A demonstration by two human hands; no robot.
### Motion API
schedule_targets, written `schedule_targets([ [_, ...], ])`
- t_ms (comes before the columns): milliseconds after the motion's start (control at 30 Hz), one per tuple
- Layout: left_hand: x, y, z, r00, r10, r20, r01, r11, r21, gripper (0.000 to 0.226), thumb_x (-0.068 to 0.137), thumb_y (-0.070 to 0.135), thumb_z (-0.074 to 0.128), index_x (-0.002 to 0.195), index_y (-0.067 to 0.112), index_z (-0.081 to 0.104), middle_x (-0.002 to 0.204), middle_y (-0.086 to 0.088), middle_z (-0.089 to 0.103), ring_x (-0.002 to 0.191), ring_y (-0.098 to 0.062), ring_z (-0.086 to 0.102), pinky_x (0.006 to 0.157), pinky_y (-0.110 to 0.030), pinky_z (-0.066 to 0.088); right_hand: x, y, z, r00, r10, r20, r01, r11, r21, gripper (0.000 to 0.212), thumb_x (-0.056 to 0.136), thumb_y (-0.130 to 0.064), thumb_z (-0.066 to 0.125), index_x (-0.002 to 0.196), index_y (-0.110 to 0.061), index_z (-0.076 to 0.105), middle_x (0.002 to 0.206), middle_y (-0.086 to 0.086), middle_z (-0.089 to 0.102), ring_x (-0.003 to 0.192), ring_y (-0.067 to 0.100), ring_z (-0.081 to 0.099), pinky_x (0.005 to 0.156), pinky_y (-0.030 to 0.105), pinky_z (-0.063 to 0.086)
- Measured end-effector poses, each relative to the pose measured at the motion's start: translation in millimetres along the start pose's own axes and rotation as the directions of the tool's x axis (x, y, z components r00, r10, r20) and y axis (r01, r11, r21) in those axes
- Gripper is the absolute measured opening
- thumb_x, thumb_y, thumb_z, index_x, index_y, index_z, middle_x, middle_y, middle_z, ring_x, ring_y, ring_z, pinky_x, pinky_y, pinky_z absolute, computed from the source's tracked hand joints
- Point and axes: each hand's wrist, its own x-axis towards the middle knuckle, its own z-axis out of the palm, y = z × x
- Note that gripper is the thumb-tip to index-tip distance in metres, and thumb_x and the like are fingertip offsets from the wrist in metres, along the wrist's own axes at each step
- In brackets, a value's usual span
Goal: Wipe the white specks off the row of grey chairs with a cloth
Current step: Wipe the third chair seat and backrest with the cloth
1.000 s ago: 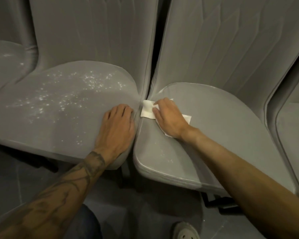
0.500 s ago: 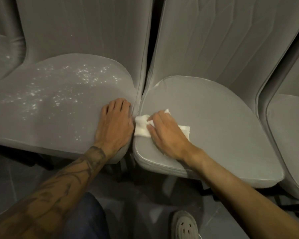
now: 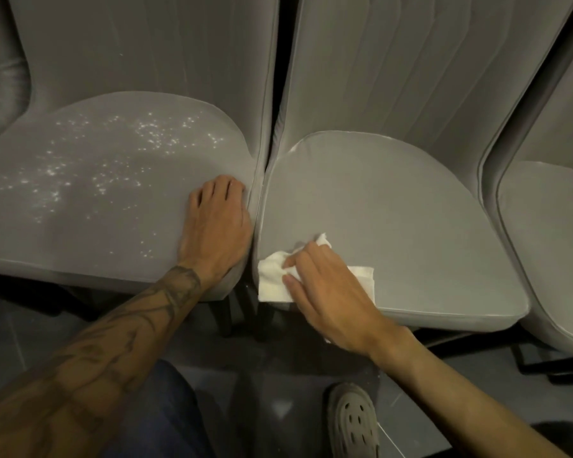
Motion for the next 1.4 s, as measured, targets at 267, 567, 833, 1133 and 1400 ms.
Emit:
schedule_targets([
  [267, 2.1, 0.6, 2.1, 1.0, -0.021, 0.017, 0.021, 1.0, -0.009, 0.026, 0.099, 0.018, 0.044, 0.119, 0.008, 0.057, 0.121, -0.014, 0.059, 0.111, -0.032, 0.055, 0.099, -0.048, 0.041, 27.5, -27.3, 19.3, 0.984, 0.125, -0.124, -0.141, 0.982, -0.129, 0.026, 0.107, -0.039, 0.033, 0.114, -0.021, 0.05, 0.115, 0.0, 0.052, 0.096, 0.014, 0.044, 0.09, 0.03, 0.041],
  [567, -0.8, 3.1, -3.4, 1.0, -0.003, -0.019, 0.003, 1.0, -0.014, 0.04, 0.097, 0.028, 0.025, 0.116, 0.011, 0.056, 0.117, -0.011, 0.058, 0.107, -0.029, 0.054, 0.096, -0.047, 0.042, 12.7, -30.5, 21.0, 0.975, 0.163, -0.153, -0.186, 0.971, -0.15, 0.022, 0.106, -0.038, 0.036, 0.11, -0.021, 0.05, 0.109, -0.001, 0.052, 0.091, 0.014, 0.043, 0.083, 0.031, 0.041],
  [833, -2.3, 3.1, -4.3, 0.999, 0.008, -0.039, -0.009, 1.0, -0.023, 0.037, 0.098, 0.027, 0.028, 0.116, 0.012, 0.056, 0.117, -0.011, 0.058, 0.106, -0.029, 0.054, 0.094, -0.046, 0.041, -18.9, -26.7, 20.1, 0.969, 0.17, -0.179, -0.204, 0.959, -0.196, 0.024, 0.107, -0.038, 0.033, 0.107, -0.022, 0.051, 0.106, -0.001, 0.051, 0.09, 0.017, 0.043, 0.08, 0.035, 0.041],
  [1133, -2.1, -0.2, -5.3, 0.999, 0.05, -0.019, -0.049, 0.999, 0.006, 0.024, 0.099, 0.013, 0.048, 0.121, 0.007, 0.056, 0.122, -0.017, 0.057, 0.109, -0.035, 0.053, 0.098, -0.051, 0.04, -35.5, -12.3, 17.6, 0.965, 0.158, -0.207, -0.211, 0.941, -0.264, 0.017, 0.104, -0.034, 0.041, 0.105, -0.02, 0.05, 0.106, 0.002, 0.049, 0.089, 0.024, 0.044, 0.076, 0.038, 0.036],
  [1400, -1.5, 2.7, -6.9, 0.999, 0.029, -0.021, -0.028, 0.999, 0.014, 0.023, 0.099, 0.009, 0.05, 0.119, 0.005, 0.057, 0.121, -0.018, 0.057, 0.109, -0.037, 0.052, 0.096, -0.05, 0.038, -12.9, -41.5, 34.7, 0.895, 0.317, -0.313, -0.391, 0.897, -0.208, 0.017, 0.103, -0.034, 0.04, 0.103, -0.021, 0.051, 0.104, 0.003, 0.05, 0.088, 0.025, 0.043, 0.075, 0.041, 0.036],
])
